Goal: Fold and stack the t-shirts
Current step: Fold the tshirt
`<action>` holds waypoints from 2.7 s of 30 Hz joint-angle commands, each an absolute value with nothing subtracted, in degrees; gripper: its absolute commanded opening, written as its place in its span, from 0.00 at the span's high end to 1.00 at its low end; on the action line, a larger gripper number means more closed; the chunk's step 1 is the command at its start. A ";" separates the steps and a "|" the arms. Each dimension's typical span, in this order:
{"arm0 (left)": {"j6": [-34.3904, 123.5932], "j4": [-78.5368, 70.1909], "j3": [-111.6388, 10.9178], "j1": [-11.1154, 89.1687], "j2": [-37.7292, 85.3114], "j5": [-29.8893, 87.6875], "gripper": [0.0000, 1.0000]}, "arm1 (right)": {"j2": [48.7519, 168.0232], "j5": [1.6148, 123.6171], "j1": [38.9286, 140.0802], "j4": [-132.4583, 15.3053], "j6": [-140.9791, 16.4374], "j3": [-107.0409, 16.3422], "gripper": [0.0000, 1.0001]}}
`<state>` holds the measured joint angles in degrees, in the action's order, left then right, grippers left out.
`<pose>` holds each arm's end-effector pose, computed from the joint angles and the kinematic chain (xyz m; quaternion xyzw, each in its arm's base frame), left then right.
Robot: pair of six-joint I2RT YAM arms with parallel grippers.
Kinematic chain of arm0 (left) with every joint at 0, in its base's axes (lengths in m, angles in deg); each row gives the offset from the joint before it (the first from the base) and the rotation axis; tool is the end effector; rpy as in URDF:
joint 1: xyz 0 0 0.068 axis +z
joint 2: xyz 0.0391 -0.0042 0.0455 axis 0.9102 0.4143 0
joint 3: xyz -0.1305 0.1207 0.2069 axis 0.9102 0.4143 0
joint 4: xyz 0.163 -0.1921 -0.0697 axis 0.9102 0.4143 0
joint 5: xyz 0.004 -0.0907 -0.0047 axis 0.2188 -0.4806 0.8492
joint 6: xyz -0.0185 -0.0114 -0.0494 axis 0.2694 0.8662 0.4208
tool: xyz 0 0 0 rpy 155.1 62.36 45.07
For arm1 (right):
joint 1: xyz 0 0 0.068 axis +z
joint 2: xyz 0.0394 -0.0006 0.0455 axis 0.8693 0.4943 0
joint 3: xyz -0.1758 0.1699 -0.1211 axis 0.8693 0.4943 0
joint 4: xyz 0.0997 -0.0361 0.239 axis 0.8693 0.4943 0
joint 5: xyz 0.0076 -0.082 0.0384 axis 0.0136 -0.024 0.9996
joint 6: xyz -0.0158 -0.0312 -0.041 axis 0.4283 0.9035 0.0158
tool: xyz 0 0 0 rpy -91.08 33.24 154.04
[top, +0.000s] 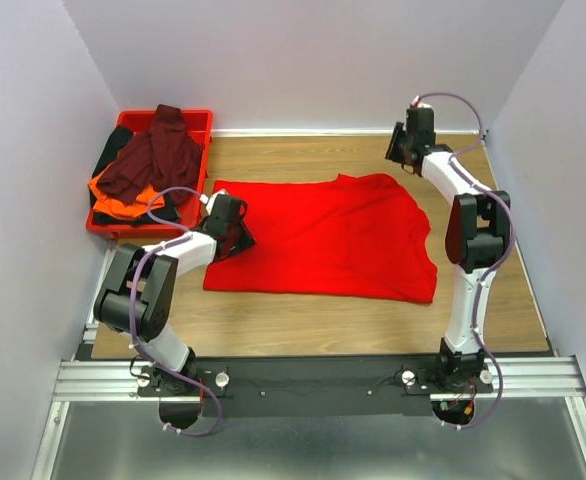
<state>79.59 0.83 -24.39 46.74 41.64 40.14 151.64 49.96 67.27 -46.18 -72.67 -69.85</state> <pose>0.3000 -0.1002 0.1547 -0.2341 0.9096 -0.1642 0.3013 0.5009 0.0574 0.2197 0.0998 0.8894 0.0544 0.4427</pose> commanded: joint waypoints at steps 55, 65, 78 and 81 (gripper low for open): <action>79.69 8.21 -20.38 46.37 37.77 41.99 0.63 | 144.12 72.02 68.02 -54.68 -69.78 -57.26 1.00; 78.90 7.95 -21.43 46.45 37.51 41.64 0.62 | 137.53 71.59 68.90 -61.27 -72.84 -42.41 0.99; 79.95 17.52 -47.05 48.21 43.37 51.65 0.57 | 127.95 57.88 70.75 -67.87 -81.03 -28.87 1.00; 80.83 22.00 -55.23 48.74 49.78 58.76 0.55 | 126.80 55.24 70.66 -68.05 -82.44 -27.90 1.00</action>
<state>79.63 14.86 -48.06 47.94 43.04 48.45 129.21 61.91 70.73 -65.96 -79.71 -29.77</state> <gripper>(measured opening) 0.440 0.013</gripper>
